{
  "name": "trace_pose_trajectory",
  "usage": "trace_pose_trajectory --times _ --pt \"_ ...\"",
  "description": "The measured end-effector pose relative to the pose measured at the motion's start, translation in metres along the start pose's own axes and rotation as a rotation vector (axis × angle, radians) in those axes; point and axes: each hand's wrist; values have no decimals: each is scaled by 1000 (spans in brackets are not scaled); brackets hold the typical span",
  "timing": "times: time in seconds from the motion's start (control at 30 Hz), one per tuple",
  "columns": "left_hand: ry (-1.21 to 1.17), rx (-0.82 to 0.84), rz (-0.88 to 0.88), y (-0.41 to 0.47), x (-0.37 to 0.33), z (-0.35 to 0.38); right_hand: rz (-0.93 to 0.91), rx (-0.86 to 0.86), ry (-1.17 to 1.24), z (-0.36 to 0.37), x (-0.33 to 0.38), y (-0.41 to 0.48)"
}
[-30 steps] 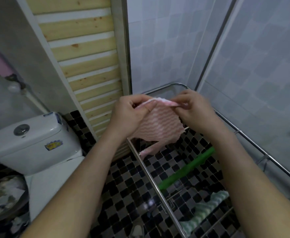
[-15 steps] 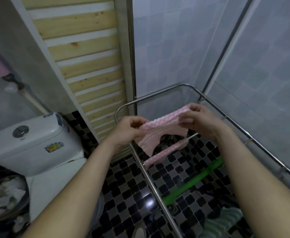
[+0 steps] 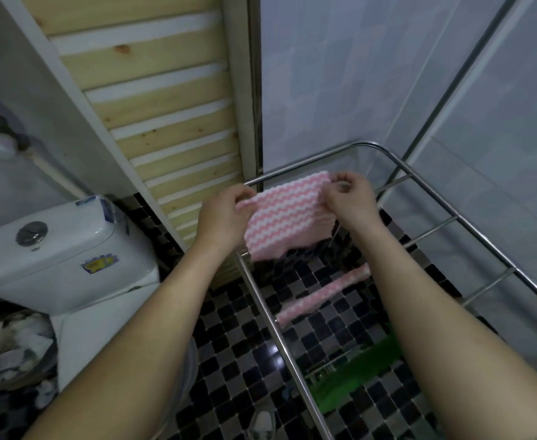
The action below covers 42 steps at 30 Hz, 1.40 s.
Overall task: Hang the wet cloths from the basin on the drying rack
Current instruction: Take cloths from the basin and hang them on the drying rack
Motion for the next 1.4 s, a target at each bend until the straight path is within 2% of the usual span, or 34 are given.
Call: trace_pose_trajectory --times 0.1,0.23,0.33,0.43,0.53,0.63,0.77,0.9,1.07,1.13,1.2,1.4 --pt "171 -15 88 -4 7 3 -35 -10 -152 7 -12 0" --pt "277 178 187 -32 9 1 79 -212 -214 -8 -37 -2" --pt "315 188 191 -45 15 0 217 -161 -117 -10 -45 -7" --pt "334 155 176 -46 17 0 224 -90 -80 -6 -47 -9" --pt "349 138 163 -45 20 -3 151 -104 -153 -2 -44 -9" --pt "407 146 210 -45 21 -4 64 -113 -328 0 -38 -7" --pt "475 112 232 -44 26 -6 -68 -71 -398 7 -28 -4" --pt "469 90 239 -42 27 -10 -250 -57 -658 7 -26 -8" --pt "397 162 254 -46 27 -2 -520 186 -746 10 -23 -18" --pt "389 154 205 -48 29 0 -565 232 -825 14 -25 -21" --pt "362 146 172 -49 30 1 -584 207 -861 15 -27 -22" --pt "319 185 103 -47 28 -1 -601 145 -796 13 -31 -28"
Point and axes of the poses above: each hand's wrist, its own y-axis towards the middle knuckle, its own z-axis out of the palm, x = y × z, and after that the axes turned 12 degrees about -x, right-handed
